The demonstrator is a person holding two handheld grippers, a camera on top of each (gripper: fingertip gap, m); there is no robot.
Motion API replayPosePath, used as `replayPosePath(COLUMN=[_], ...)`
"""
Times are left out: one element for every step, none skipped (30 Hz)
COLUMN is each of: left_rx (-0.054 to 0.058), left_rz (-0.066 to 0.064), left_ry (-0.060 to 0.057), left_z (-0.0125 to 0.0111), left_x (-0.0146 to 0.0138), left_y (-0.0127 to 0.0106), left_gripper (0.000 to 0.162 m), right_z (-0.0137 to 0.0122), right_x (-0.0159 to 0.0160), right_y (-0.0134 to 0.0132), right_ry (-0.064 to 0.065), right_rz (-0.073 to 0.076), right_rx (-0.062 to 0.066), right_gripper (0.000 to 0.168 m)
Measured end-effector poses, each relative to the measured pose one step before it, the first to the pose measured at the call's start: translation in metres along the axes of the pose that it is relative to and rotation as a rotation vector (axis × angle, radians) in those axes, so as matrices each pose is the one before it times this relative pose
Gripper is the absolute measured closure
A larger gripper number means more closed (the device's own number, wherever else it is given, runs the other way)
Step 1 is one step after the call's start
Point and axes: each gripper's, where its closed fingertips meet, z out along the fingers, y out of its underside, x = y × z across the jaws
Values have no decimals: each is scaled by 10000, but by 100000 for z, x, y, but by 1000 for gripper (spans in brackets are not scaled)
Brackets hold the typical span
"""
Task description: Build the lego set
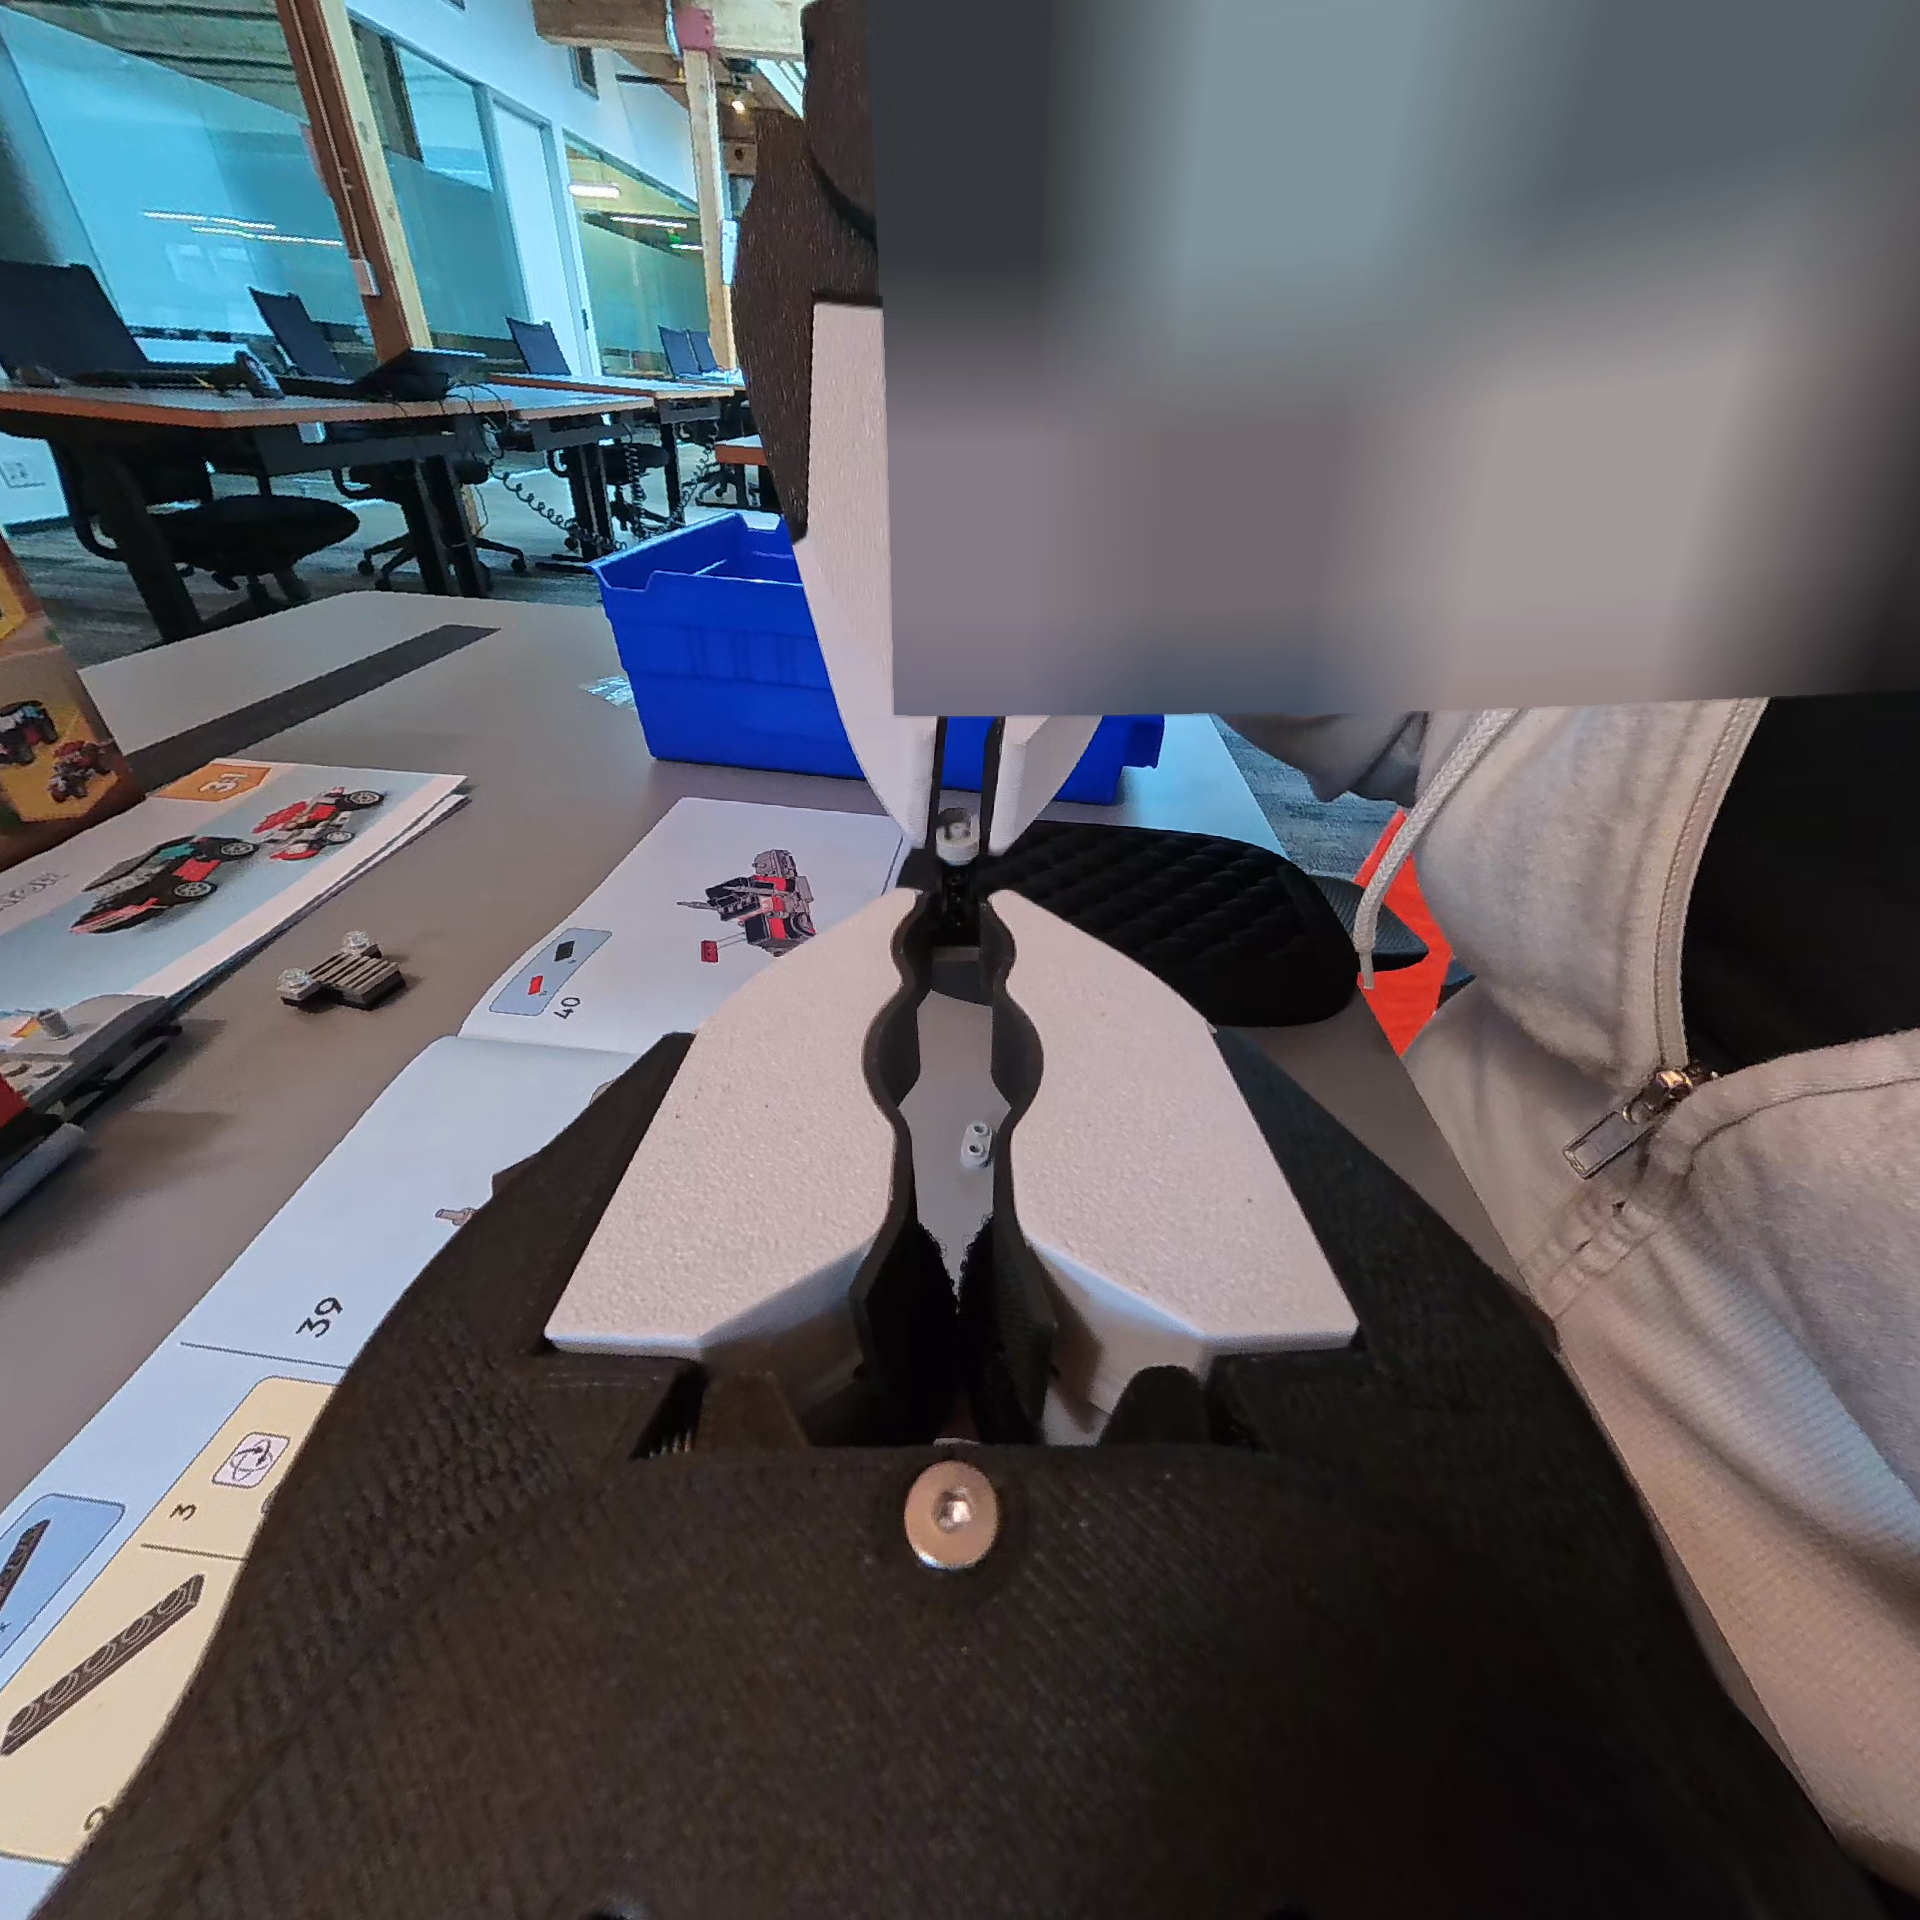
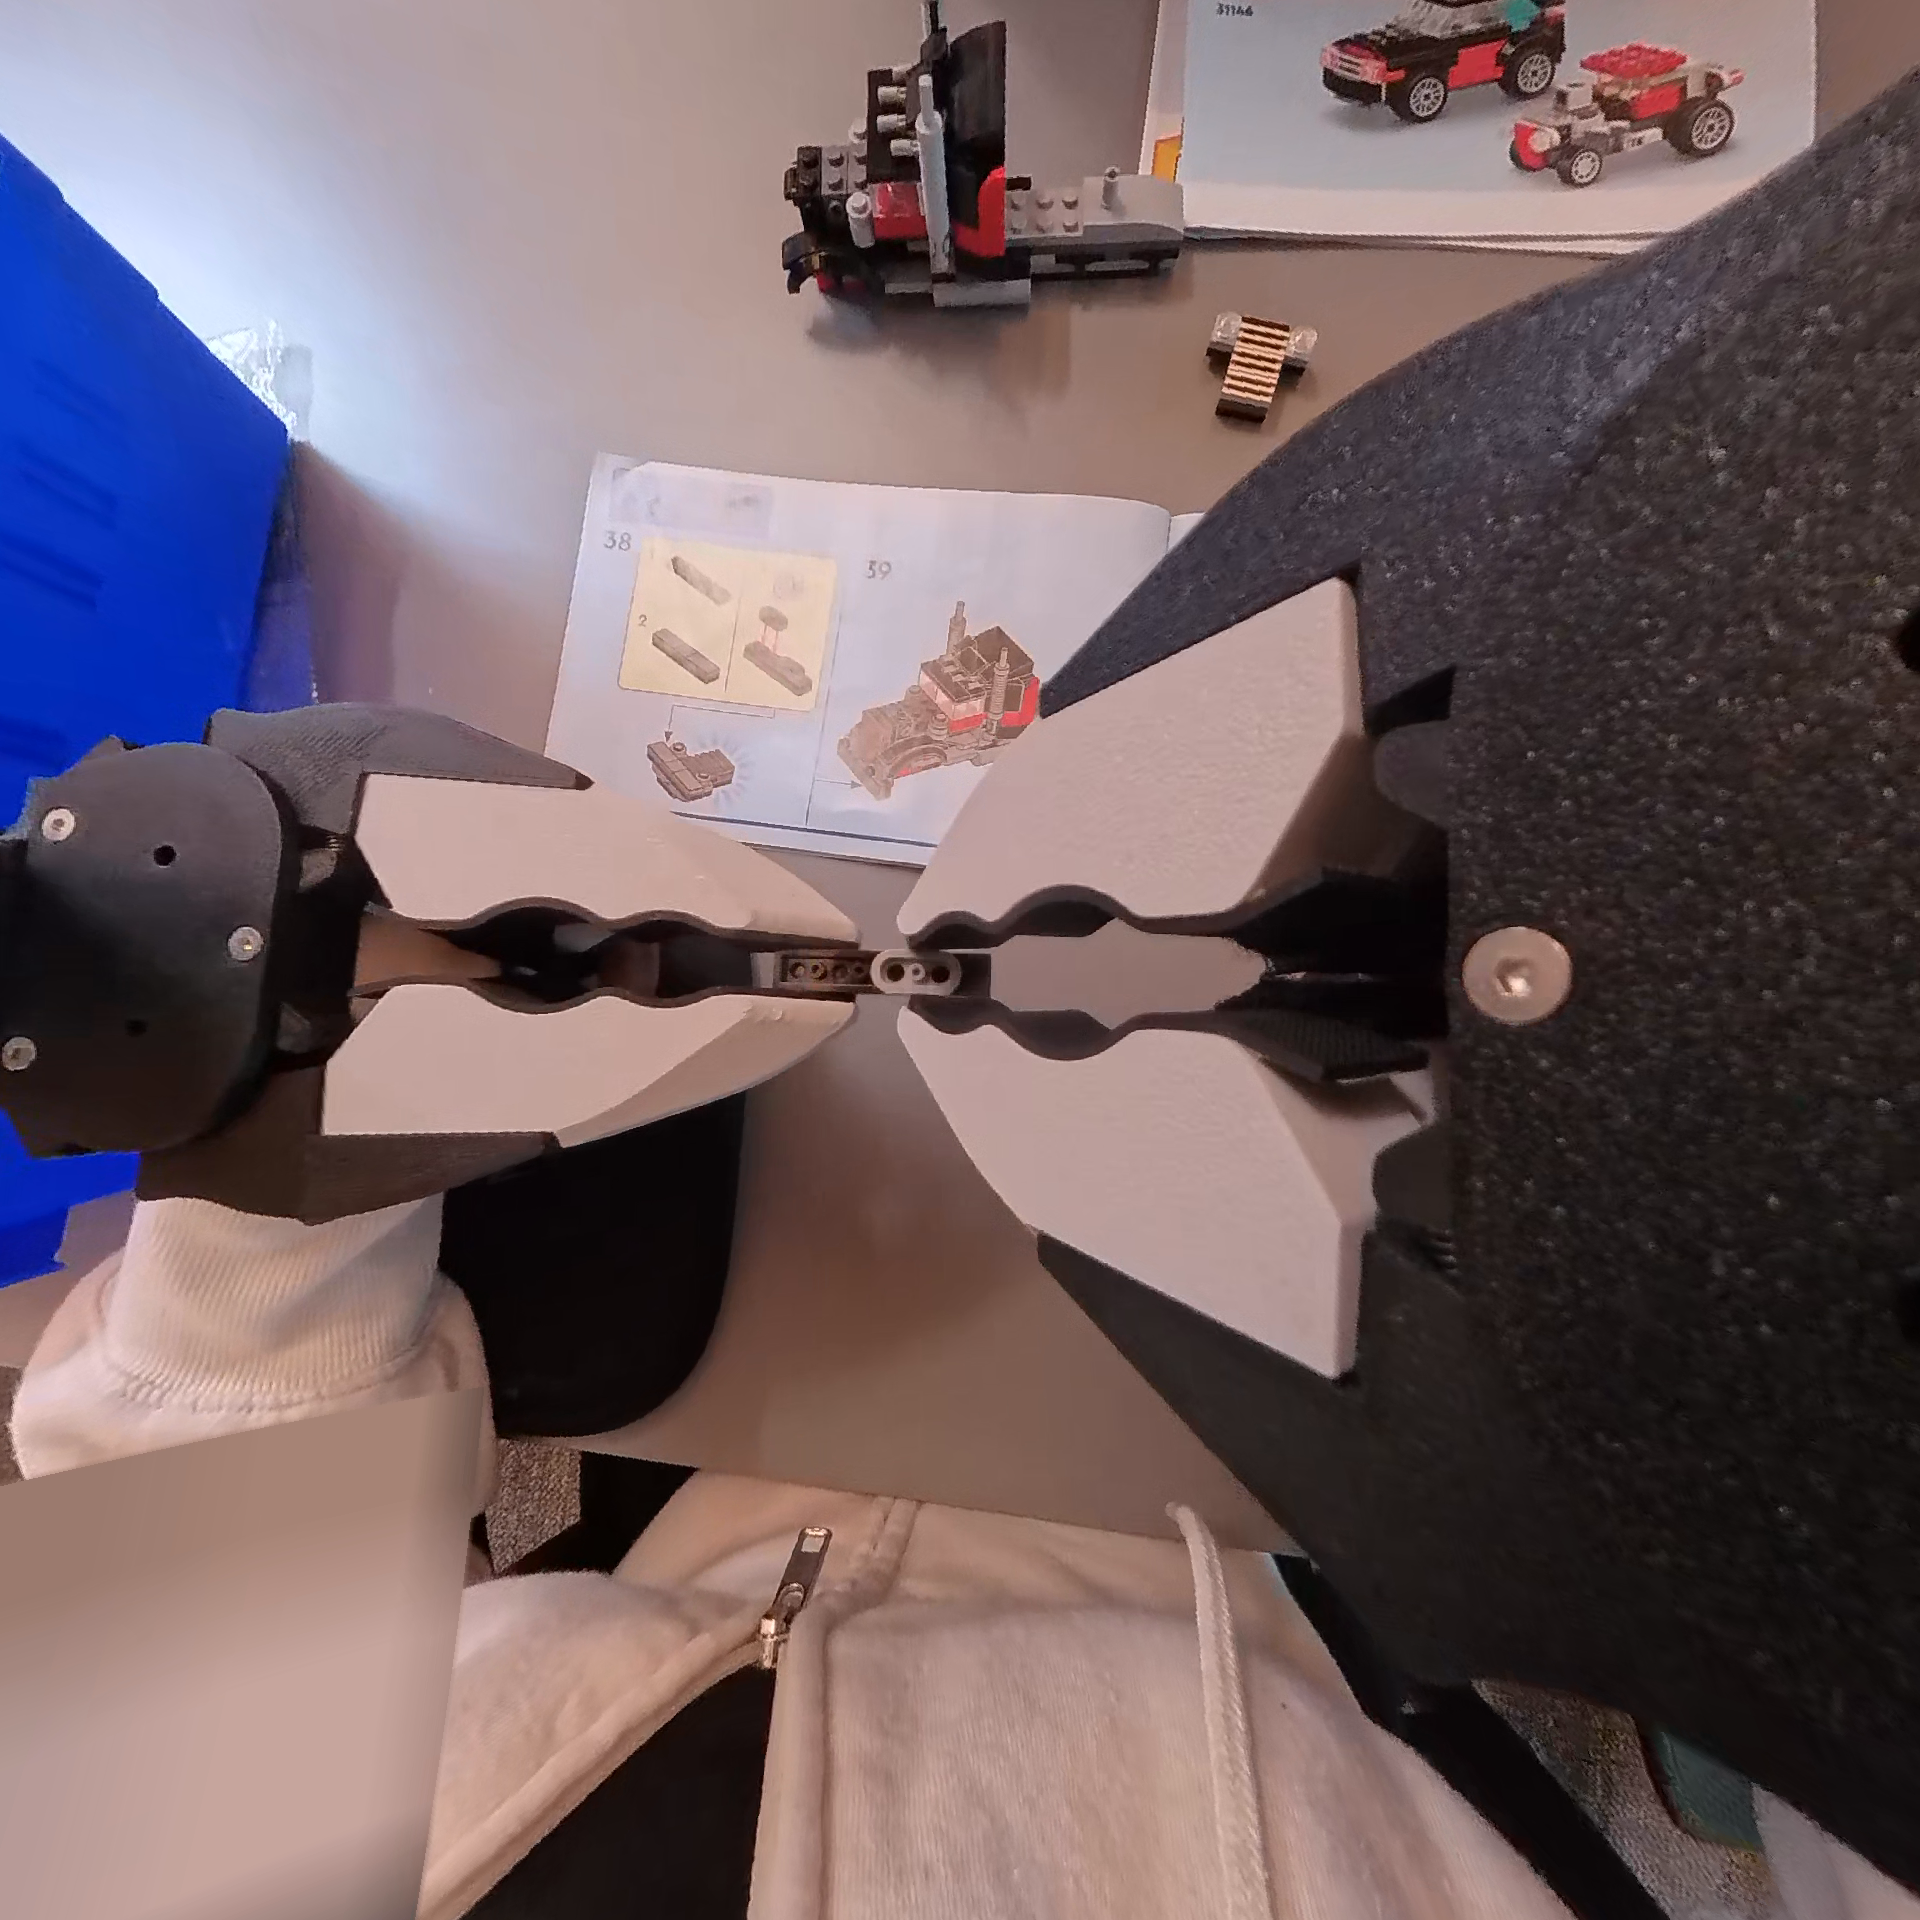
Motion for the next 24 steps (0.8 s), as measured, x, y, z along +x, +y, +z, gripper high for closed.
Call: replayPosePath(left_rx=[33, 25, 11, -5, -13, -9, 3, 15, 19, 18, 14, 12, 10, 9, 9, 9, 11, 10, 6, 7, 10, 10, 5, 0], left_rz=[-11, -8, 0, 2, 4, 2, -2, -2, 0, -3, -6, -7, -4, -1, -3, -8, -7, -3, -3, 0, 9, 19, 19, 9], left_ry=[-8, -3, -3, -1, 3, 2, -2, -4, -5, 0, 0, 1, -3, -6, -6, -8, -8, -7, -10, -10, -10, -10, -5, 1], left_z=[-37, -20, -6, 5, 13, 10, -5, -11, -14, -18, -12, -8, -1, -7, -2, -10, -8, -1, -4, 5, -5, -2, -1, 2], left_x=[-20, -13, -2, 3, 5, 12, -8, -7, -2, -8, 1, -6, -6, -5, -12, -18, -18, -13, -16, -13, -3, 4, 3, 9], left_y=[-42, -33, -14, 6, 17, 12, 5, -19, -24, -22, -18, -16, -13, -12, -12, -2, -15, -14, -9, -9, -12, -21, -14, 1], left_gripper=[154, 154, 154, 154, 154, 154, 154, 154, 154, 154, 154, 154, 154, 154, 154, 154, 154, 154, 154, 154, 154, 154, 154, 154], right_z=[64, 58, 0, -61, -95, -118, -144, -153, -172, -180, -173, -208, -265, -335, -408, -444, -398, -285, -217, -167, -35, 95, 191, 258], right_x=[31, 1, -30, -62, -43, 31, 104, 70, -11, 8, 35, 82, 86, 61, 91, 173, 199, 88, 90, 215, 211, 101, 138, 251], right_y=[128, 68, -54, -190, -176, -84, -29, 3, 38, 76, 162, 179, 105, -56, -238, -432, -536, -398, -129, -36, -1, 207, 408, 491], right_ry=[8, -12, -29, -49, -24, 26, 79, 56, -13, -39, -61, -72, -122, -185, -178, -139, -153, -262, -305, -257, -301, -414, -434, -343], right_rz=[12, 7, 12, 20, 30, 33, 31, 52, 124, 234, 330, 442, 565, 678, 752, 797, 869, 909, 892, 869, 846, 897, 914, 824], right_rx=[-76, -26, 63, 151, 133, 62, 40, 66, 111, 150, 179, 241, 357, 497, 640, 782, 874, 793, 606, 554, 568, 443, 271, 166], right_gripper=[159, 159, 159, 159, 158, 158, 156, 154, 152, 151, 148, 142, 137, 132, 127, 124, 123, 119, 115, 113, 112, 112, 111, 110])
